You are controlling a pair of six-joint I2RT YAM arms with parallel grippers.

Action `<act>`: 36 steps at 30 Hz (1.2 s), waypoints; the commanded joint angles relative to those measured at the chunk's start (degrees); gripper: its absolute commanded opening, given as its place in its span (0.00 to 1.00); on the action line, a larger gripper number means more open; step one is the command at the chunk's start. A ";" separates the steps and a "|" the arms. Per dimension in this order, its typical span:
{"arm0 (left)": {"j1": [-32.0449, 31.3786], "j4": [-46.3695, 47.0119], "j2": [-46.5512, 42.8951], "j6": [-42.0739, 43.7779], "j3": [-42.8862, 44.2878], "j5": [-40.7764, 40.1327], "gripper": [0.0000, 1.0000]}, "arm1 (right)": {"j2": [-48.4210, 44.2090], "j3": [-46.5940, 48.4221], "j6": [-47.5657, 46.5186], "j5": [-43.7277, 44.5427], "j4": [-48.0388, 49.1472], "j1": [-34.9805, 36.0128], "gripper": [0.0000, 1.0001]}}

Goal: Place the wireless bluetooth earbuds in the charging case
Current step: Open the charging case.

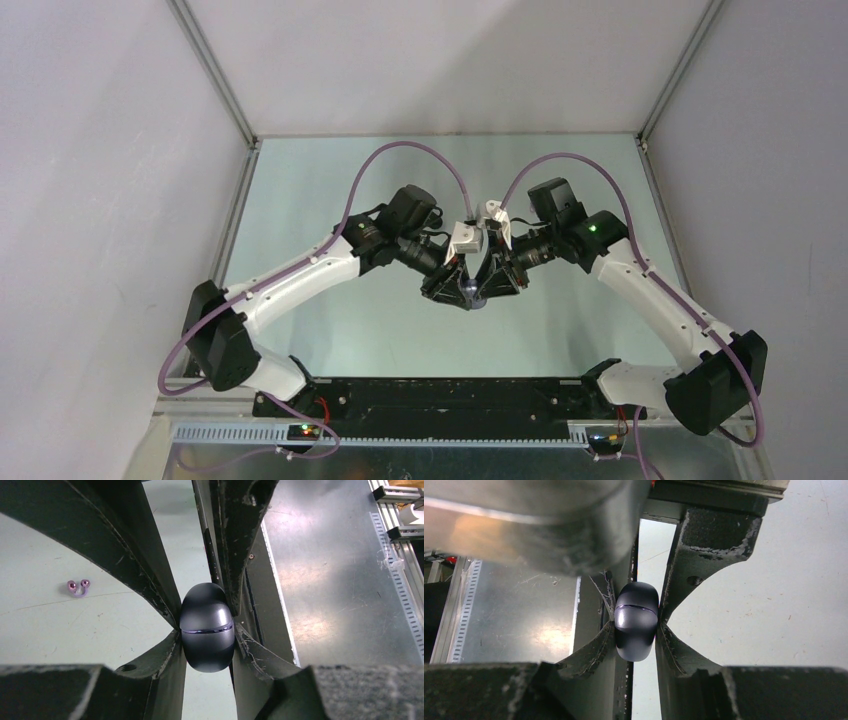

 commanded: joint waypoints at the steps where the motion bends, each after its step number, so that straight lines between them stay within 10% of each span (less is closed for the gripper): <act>1: -0.98 1.12 0.05 0.26 2.99 1.15 0.12 | 0.07 2.42 -1.11 0.87 1.45 0.36 0.05; 5: -1.05 0.69 -0.09 0.69 3.19 1.11 0.10 | -0.49 2.35 -1.34 1.84 1.57 0.24 0.50; 11: -1.06 0.53 -0.84 0.89 3.20 0.87 0.08 | -1.63 2.37 -1.30 2.07 1.63 -0.69 0.80; 36: 9.92 -1.20 -11.21 7.28 2.36 -7.09 0.06 | -5.32 1.76 3.99 -0.42 6.09 -9.42 0.92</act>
